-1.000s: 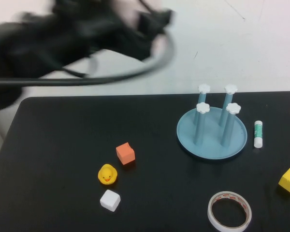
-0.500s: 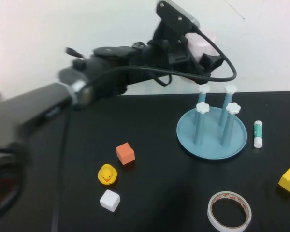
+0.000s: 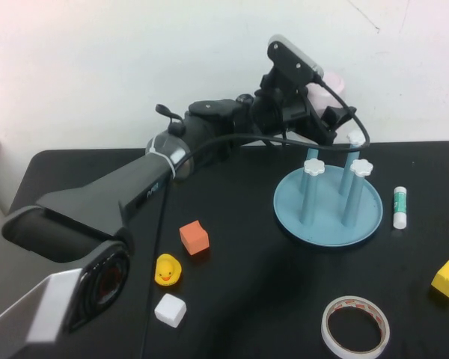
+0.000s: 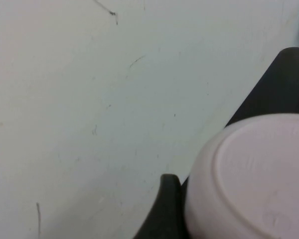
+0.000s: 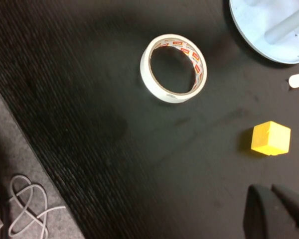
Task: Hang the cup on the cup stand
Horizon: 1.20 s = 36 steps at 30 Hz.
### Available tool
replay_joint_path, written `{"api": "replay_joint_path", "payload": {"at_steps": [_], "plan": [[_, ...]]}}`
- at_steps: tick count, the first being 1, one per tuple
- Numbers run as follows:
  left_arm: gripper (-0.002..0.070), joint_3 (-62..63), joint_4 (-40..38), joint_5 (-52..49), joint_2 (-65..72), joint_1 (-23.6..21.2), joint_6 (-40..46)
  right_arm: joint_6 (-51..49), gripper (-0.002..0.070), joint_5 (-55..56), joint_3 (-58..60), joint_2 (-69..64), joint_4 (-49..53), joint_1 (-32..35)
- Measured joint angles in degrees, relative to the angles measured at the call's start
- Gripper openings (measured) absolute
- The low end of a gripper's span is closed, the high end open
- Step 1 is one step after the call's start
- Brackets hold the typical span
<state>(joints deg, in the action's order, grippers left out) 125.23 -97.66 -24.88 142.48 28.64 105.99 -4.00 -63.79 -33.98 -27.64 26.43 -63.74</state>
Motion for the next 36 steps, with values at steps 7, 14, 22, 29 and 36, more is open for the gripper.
{"api": "replay_joint_path", "payload": {"at_steps": [7, 14, 22, 29, 36], "plan": [[0.0596, 0.47, 0.10, 0.52, 0.64, 0.00, -0.71, -0.45, 0.0000, 0.00, 0.00, 0.26, 0.12, 0.00], [0.0651, 0.50, 0.10, 0.76, 2.22, 0.00, -7.58, -0.67, 0.0000, 0.00, 0.00, 0.36, 0.12, 0.00], [0.0691, 0.50, 0.00, 1.49, 2.35, 0.00, -8.96, -0.90, 0.0000, 0.11, 0.00, 0.36, 0.23, 0.00], [0.0507, 0.50, 6.21, 0.97, -1.93, 0.00, -12.25, -1.10, 0.0000, 0.11, 0.00, 0.36, 0.23, 0.00], [0.0074, 0.50, 39.76, -6.97, -14.25, 0.00, -32.42, -1.23, 0.0000, 0.59, 0.00, 0.36, 0.23, 0.00]]}}
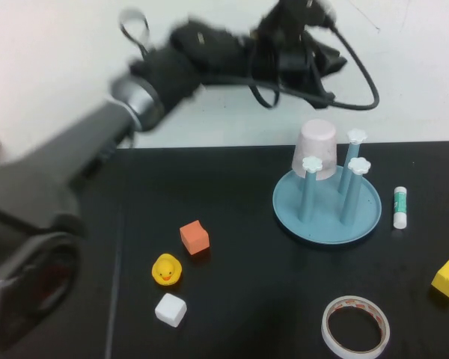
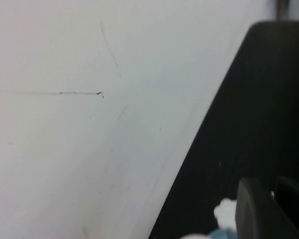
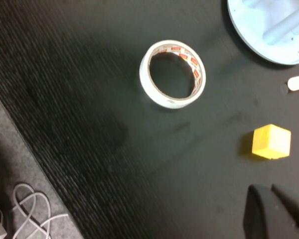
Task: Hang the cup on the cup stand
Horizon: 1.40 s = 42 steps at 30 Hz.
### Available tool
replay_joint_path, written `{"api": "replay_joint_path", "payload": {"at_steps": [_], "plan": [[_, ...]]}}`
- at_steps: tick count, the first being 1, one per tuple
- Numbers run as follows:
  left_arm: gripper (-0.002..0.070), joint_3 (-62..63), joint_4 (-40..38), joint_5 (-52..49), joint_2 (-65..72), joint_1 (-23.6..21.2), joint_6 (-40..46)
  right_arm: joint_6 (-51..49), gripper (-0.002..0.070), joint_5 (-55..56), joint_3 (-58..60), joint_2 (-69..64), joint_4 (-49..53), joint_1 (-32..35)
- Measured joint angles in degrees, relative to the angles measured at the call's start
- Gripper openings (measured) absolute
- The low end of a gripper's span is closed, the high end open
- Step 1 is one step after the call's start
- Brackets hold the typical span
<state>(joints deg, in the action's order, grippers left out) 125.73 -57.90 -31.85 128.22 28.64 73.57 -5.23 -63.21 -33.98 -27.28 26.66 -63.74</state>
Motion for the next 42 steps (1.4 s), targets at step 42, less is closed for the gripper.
{"api": "replay_joint_path", "payload": {"at_steps": [42], "plan": [[0.0000, -75.09, 43.83, 11.65, -101.24, -8.48, -46.64, -1.42, -0.0001, 13.07, 0.00, 0.00, -11.71, 0.00]]}}
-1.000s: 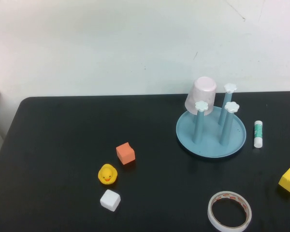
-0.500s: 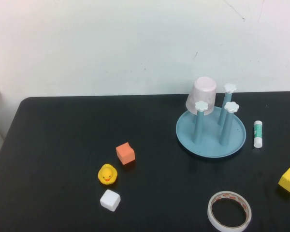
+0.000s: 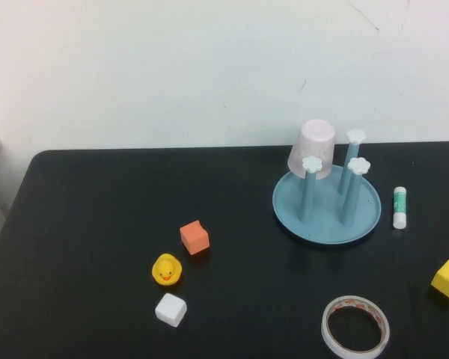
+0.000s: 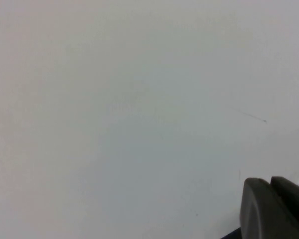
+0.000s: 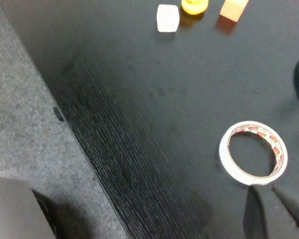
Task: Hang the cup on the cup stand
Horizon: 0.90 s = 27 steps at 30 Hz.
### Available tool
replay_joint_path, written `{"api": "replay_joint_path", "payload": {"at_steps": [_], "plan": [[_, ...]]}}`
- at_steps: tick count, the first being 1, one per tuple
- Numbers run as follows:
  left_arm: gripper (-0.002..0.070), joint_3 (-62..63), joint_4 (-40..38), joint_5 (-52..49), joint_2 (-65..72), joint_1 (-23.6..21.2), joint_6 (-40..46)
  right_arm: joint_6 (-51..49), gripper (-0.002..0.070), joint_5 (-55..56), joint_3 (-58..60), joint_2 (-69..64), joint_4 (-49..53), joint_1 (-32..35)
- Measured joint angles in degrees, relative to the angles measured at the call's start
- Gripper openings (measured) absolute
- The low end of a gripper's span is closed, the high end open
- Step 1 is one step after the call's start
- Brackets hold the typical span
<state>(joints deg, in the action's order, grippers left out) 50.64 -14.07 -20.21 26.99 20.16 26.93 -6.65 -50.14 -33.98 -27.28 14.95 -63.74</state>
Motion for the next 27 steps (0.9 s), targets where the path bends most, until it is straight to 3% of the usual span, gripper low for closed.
{"api": "replay_joint_path", "payload": {"at_steps": [10, 24, 27], "plan": [[0.0000, -22.52, -0.09, 6.77, -15.36, 0.00, -3.04, 0.00, -0.0001, 0.00, 0.00, 0.00, 0.00, 0.00], [-0.0001, -40.68, -0.09, 6.68, -16.54, 0.00, -3.19, 0.00, -0.0001, 0.00, 0.00, 0.00, 0.00, 0.00], [-0.0001, -45.29, -0.09, 10.34, -19.08, -1.72, -3.84, 0.00, -0.0001, 0.00, 0.00, 0.00, -0.12, 0.00]]}}
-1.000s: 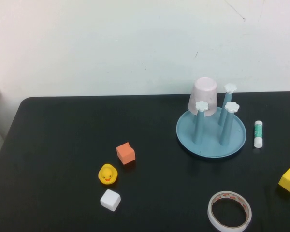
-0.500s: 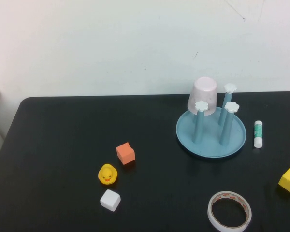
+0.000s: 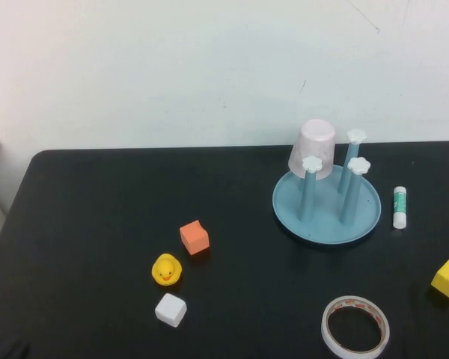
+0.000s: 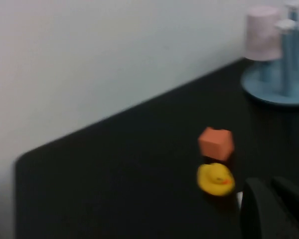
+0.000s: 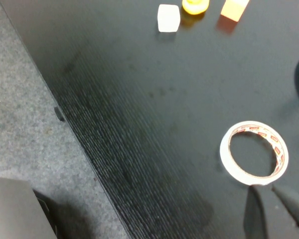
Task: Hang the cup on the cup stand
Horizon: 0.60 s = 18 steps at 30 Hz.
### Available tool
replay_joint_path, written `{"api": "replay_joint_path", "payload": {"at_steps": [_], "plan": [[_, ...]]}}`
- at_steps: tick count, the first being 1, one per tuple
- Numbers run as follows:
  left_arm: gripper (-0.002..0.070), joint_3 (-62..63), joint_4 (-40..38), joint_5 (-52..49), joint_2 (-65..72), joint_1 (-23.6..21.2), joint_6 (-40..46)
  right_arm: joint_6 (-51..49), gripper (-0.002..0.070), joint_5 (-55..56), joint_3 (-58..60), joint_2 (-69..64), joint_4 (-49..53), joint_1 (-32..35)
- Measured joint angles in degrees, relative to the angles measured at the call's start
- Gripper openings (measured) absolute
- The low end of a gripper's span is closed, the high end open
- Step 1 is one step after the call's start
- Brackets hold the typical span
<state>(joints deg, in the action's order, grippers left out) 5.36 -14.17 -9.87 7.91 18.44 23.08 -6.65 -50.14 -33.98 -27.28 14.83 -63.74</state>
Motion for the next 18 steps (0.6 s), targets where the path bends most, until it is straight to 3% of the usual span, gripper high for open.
{"api": "replay_joint_path", "payload": {"at_steps": [6, 12, 18], "plan": [[-0.0001, -6.43, -0.21, 4.59, -7.20, -7.35, -0.62, 0.00, -0.0001, 0.00, 0.00, 0.00, -0.09, 0.00], [-0.0001, -6.43, 1.58, -4.82, -8.55, -13.65, -0.62, 0.00, -0.0001, 0.00, 0.03, 0.00, -0.09, 0.00], [-0.0001, -6.32, 1.95, -8.52, -8.60, -14.34, -0.83, 0.00, -0.0001, 0.00, 0.03, 0.00, -0.09, 0.00]]}}
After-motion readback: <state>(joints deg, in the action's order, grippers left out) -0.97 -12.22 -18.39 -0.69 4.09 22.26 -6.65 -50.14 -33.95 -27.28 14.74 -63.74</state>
